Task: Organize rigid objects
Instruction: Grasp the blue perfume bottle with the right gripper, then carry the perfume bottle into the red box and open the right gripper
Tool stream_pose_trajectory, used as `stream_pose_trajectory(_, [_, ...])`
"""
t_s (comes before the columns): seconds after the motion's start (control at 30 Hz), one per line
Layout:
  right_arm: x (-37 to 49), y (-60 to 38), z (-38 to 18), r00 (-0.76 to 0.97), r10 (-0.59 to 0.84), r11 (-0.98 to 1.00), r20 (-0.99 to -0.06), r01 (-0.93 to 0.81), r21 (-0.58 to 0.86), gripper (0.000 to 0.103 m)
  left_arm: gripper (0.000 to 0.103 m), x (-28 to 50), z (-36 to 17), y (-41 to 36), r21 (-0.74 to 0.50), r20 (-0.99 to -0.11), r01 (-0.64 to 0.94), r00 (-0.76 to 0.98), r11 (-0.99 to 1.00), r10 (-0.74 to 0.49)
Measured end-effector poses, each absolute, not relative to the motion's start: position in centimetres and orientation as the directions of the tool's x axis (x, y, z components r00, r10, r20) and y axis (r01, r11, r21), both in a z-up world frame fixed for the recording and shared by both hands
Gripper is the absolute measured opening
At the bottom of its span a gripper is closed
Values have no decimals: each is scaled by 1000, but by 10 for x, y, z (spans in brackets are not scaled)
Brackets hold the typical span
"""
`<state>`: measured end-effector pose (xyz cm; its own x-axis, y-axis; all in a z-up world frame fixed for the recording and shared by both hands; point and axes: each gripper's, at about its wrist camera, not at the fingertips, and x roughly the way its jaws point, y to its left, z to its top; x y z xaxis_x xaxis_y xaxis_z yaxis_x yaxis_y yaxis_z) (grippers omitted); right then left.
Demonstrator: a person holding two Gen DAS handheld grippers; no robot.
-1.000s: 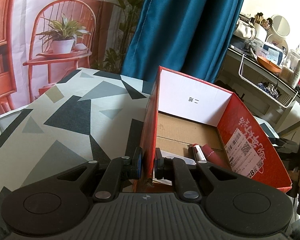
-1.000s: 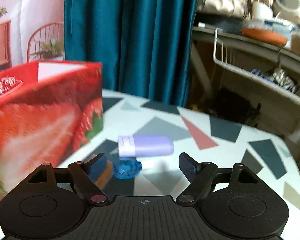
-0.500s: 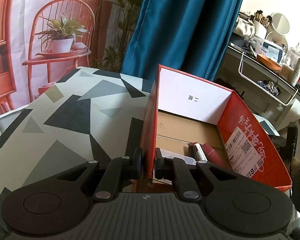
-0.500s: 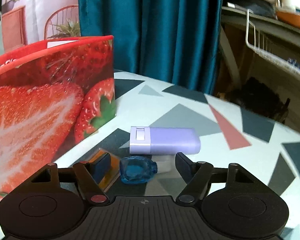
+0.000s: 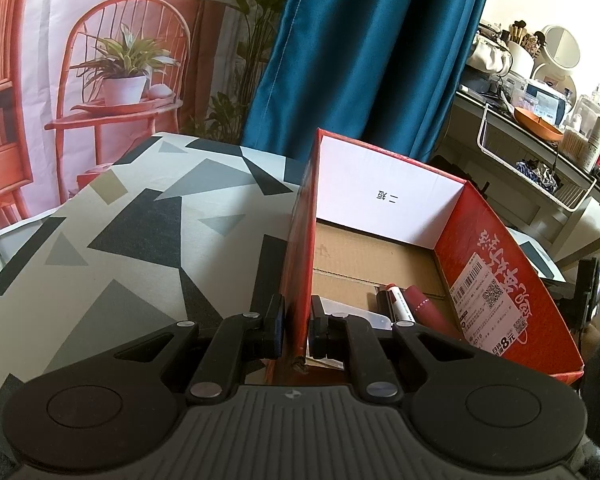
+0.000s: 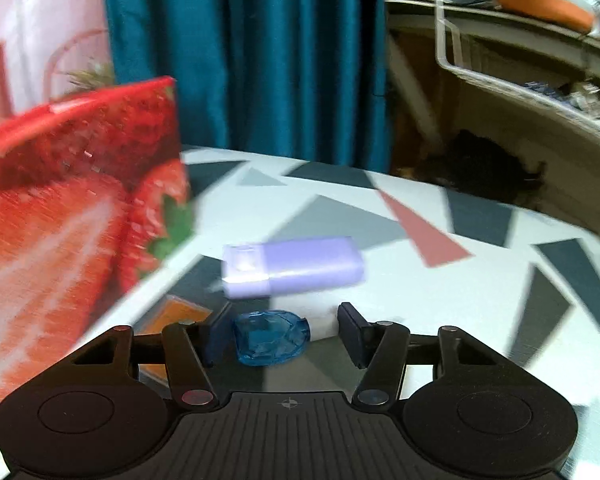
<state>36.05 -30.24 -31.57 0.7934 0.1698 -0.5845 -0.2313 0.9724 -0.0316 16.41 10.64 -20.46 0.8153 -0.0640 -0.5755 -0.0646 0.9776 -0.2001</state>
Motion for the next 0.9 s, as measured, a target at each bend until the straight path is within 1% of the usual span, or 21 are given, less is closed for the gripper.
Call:
stream_pose_trajectory(0.07, [353,-300,-315,816,118,980,-566,-188,-67,53,13,164,-205,106,-202,-574,-67,817,977,-62])
stream_pose_trajectory(0.13, [342,-299,-313,849,74,985,-523,-145,-97,53,13,164,-206,106,-206,-572,-67,817,976,-64])
stream_pose_trajectory(0.2, [329,-299,-310,875,40,991,-483,-96,-91,53,13,164,-206,106,-207,-572,-66,818,976,-66])
stream_pose_trajectory(0.37, [296,-297,-305,912,35,994,-408,-75,-82,53,13,164,-206,106,-209,-572,-66,818,976,-67])
stream_pose_trajectory(0.47, [282,-293,-302,919,44,994,-392,-78,-72,53,13,164,-206,107,-209,-571,-65,818,976,-68])
stream_pose_trajectory(0.57, [273,-292,-297,913,76,996,-400,-85,-4,53,13,164,-206,107,-213,-571,-65,818,975,-70])
stream_pose_trajectory(0.67, [259,-284,-279,928,115,993,-354,-106,45,53,13,165,-206,107,-214,-571,-65,818,975,-71])
stream_pose_trajectory(0.8, [246,-270,-237,934,216,974,-286,-186,129,53,13,165,-206,107,-219,-570,-64,818,974,-74])
stream_pose_trajectory(0.83, [245,-264,-227,928,242,968,-283,-212,135,53,13,165,-206,107,-218,-570,-64,818,974,-74])
stream_pose_trajectory(0.9, [247,-248,-210,902,295,955,-315,-266,131,53,13,165,-206,107,-219,-570,-64,818,974,-74])
